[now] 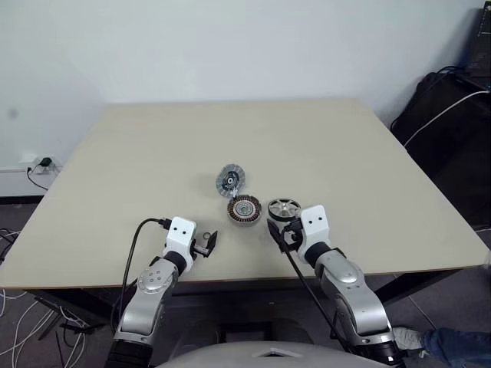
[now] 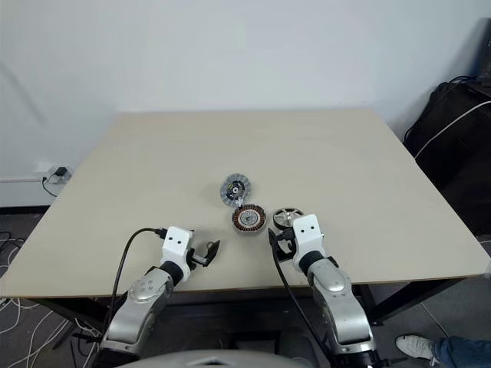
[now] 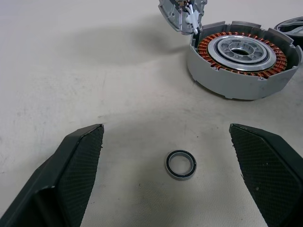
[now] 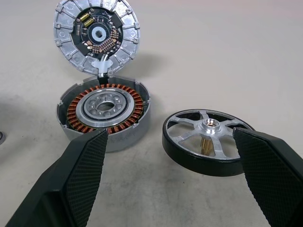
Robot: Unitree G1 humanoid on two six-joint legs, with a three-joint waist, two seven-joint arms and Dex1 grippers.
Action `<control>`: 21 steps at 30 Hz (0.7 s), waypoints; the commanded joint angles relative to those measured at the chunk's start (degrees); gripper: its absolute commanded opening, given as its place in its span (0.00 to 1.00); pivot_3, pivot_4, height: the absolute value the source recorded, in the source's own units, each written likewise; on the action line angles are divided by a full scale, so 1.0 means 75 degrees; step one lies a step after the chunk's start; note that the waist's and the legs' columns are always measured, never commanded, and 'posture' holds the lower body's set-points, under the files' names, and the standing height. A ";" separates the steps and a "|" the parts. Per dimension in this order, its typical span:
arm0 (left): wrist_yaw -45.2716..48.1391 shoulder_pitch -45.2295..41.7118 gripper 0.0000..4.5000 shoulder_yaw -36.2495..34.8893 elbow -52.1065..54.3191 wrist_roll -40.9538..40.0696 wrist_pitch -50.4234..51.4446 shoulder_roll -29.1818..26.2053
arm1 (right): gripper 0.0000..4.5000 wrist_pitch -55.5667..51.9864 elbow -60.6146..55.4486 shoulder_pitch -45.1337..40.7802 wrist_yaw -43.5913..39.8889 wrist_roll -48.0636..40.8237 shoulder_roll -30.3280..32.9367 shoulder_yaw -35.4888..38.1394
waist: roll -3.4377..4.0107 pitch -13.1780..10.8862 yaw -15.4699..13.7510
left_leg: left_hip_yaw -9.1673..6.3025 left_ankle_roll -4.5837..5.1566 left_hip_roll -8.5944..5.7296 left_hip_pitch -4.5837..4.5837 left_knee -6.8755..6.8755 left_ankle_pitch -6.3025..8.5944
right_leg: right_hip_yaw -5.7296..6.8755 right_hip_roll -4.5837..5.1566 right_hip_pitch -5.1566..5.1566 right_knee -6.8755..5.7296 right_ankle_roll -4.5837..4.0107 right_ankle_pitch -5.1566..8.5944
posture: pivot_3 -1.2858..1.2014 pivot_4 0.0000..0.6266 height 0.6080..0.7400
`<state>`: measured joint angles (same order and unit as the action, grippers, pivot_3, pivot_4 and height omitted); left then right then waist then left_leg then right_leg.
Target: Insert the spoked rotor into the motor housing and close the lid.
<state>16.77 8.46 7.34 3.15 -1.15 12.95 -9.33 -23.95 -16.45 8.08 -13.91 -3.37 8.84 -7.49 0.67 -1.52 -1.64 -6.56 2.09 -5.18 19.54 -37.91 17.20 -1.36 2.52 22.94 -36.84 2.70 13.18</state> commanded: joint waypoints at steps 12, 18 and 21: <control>-0.0044 -0.0067 0.99 0.0033 0.0317 -0.0012 -0.0022 0.0031 | 1.00 0.0156 -0.0236 -0.0094 -0.0025 -0.0011 0.0014 -0.0027 | 0.0000 0.0000 0.0000 | 0.0000 0.0000 0.0000 0.0000 0.0000 0.0000 | 0.0000 0.0000 0.0000 0.0000 0.0000 0.0000 | 0.52 0.00 1.00; -0.0045 -0.0116 0.99 0.0022 0.0394 -0.0005 0.0047 -0.0007 | 1.00 0.0167 -0.0228 -0.0123 0.0014 -0.0009 -0.0032 -0.0031 | 0.0000 0.0000 0.0000 | 0.0000 0.0000 0.0000 0.0000 0.0000 0.0000 | 0.0000 0.0000 0.0000 0.0000 0.0000 0.0000 | 0.52 0.00 1.00; -0.0044 -0.0136 0.99 0.0005 0.0430 -0.0018 0.0070 -0.0013 | 1.00 0.0163 -0.0218 -0.0135 0.0025 -0.0003 -0.0043 -0.0035 | 0.0000 0.0000 0.0000 | 0.0000 0.0000 0.0000 0.0000 0.0000 0.0000 | 0.0000 0.0000 0.0000 0.0000 0.0000 0.0000 | 0.52 0.00 1.00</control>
<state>16.40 8.33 7.37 3.28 -1.14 13.58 -9.26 -23.95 -16.45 8.07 -13.83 -3.36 8.70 -7.50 0.67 -1.52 -1.63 -6.56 2.09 -5.18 19.54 -37.91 17.20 -1.35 2.52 22.93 -36.84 2.70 13.18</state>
